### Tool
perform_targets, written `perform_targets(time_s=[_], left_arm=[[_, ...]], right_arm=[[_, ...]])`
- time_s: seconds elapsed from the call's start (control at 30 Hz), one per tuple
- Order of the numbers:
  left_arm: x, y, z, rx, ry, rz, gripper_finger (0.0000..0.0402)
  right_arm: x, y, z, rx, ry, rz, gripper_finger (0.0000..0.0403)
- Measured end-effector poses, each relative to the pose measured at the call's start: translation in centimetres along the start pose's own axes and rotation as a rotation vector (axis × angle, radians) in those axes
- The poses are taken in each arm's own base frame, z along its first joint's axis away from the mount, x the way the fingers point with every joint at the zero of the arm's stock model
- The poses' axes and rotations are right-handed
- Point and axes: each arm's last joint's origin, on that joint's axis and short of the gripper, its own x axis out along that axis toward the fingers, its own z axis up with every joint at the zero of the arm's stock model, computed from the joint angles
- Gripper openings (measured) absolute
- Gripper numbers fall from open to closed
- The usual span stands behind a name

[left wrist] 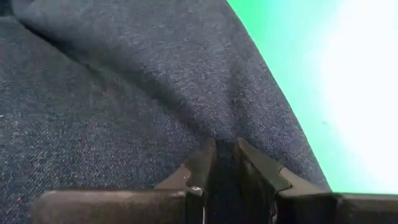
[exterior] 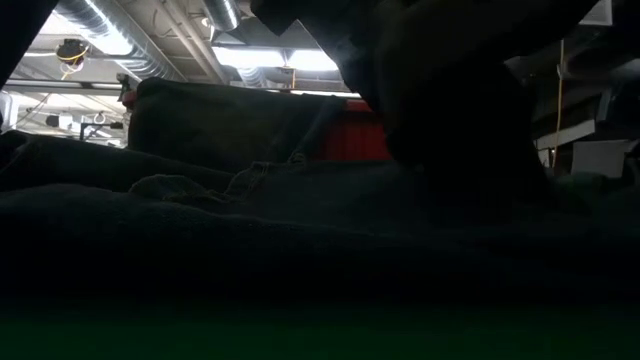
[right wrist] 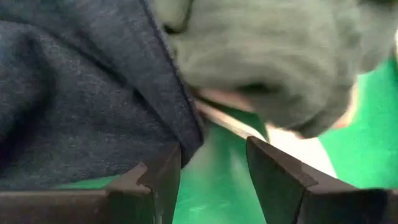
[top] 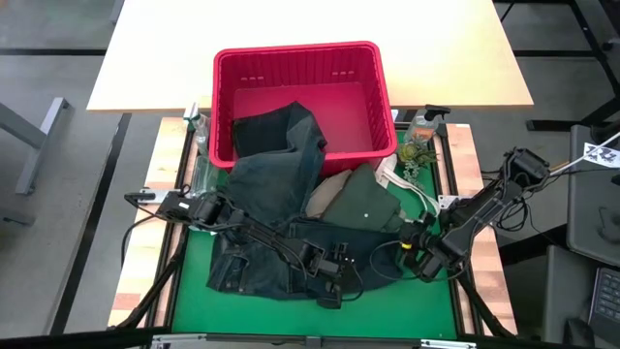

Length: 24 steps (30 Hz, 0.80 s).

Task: Fold laundry
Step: Fold the dark blue pants

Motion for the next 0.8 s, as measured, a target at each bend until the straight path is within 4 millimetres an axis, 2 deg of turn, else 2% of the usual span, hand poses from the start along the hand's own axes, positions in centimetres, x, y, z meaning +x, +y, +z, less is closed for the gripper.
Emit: perform_targets(time_s=[0.23,0.4,0.57,0.67,0.8], left_arm=[[-0.1,-0.2,-0.4,0.006,0.048,-0.038,0.0045],[0.0,-0.3,-0.3,0.001,0.027,-0.040,0.0024],[0.1,-0.4,0.0,-0.004,-0.009,-0.035,0.0017],[0.1,-0.4,0.1,-0.008,-0.030,-0.041,0.0017],[0.1,-0.5,0.4,-0.019,-0.053,-0.045,0.0035]], right_arm=[[-1.3,-1.0,0.7,-0.122,-0.019,-0.136,0.0182],[-2.3,-1.0,1.4,-0.150,-0.029,-0.171,0.0182],[-4.0,-0.1,2.5,-0.143,0.033,-0.120,0.0182],[-5.2,1.0,3.3,-0.172,0.076,-0.031,0.0182],[-6.3,2.2,4.1,-0.196,0.106,0.091,0.0182]])
